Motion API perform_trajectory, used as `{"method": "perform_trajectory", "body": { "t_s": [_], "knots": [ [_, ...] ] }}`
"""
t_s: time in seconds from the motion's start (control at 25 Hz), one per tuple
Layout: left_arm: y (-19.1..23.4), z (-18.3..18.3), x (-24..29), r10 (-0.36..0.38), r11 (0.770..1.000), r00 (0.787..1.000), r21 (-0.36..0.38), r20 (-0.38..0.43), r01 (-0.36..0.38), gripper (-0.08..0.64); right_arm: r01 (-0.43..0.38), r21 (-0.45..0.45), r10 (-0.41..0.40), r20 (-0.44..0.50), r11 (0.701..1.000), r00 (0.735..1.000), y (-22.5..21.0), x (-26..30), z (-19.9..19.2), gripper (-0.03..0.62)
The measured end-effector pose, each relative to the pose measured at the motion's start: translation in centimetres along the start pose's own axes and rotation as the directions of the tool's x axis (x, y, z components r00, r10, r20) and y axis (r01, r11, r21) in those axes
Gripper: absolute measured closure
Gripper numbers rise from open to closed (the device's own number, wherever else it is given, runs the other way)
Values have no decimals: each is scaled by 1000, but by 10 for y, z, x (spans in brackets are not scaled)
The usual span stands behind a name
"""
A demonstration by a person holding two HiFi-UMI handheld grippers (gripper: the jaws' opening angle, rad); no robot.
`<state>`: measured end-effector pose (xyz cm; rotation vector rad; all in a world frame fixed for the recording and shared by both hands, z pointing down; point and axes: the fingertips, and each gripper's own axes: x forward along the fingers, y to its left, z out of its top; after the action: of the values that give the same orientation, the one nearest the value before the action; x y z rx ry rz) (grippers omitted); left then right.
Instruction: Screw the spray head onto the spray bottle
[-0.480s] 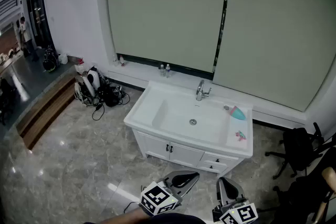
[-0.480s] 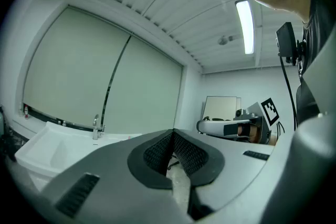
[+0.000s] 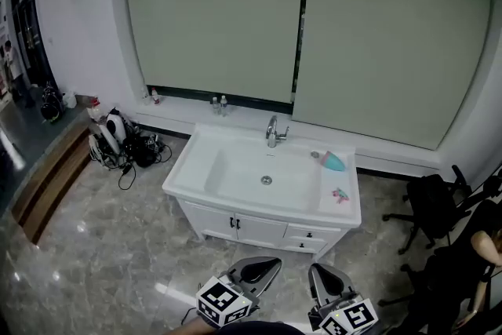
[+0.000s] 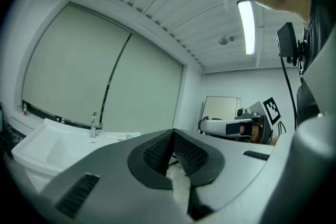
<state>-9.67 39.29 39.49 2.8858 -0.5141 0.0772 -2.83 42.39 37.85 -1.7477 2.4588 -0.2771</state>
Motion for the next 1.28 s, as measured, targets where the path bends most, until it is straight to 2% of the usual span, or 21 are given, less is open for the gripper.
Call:
{"method": "perform_trajectory", "body": {
  "t_s": [0.12, 0.28, 0.36, 0.68, 0.88, 1.08, 1.28],
  "knots": [
    [-2, -3, -2, 4, 1000, 1000, -8, -1, -4, 557, -1, -6, 1, -9, 1000, 1000, 2, -6, -4, 601],
    [-5, -4, 10, -8, 1000, 1000, -17, 6, 8, 557, -25, 34, 25, -3, 999, 1000, -2, -10, 0, 601],
    [-9, -9, 17, -17, 1000, 1000, -26, 8, 17, 557, -11, 32, 11, 5, 999, 1000, -10, -16, -1, 601],
    [-33, -26, 68, -66, 997, 998, -52, -13, 65, 557, 52, 30, -52, 21, 998, 998, -58, -57, -8, 601],
    [-36, -38, 101, -38, 997, 998, -65, -55, 35, 557, 45, 62, -45, 6, 997, 999, -97, -72, -17, 597],
    [-17, -40, 125, -12, 998, 996, -57, -84, 7, 557, 36, 102, -36, -3, 994, 999, -125, -60, -22, 597],
    [33, -38, 157, -9, 997, 996, -71, -87, 3, 557, 64, 124, -61, -27, 990, 998, -160, -18, -30, 597]
  ]
}}
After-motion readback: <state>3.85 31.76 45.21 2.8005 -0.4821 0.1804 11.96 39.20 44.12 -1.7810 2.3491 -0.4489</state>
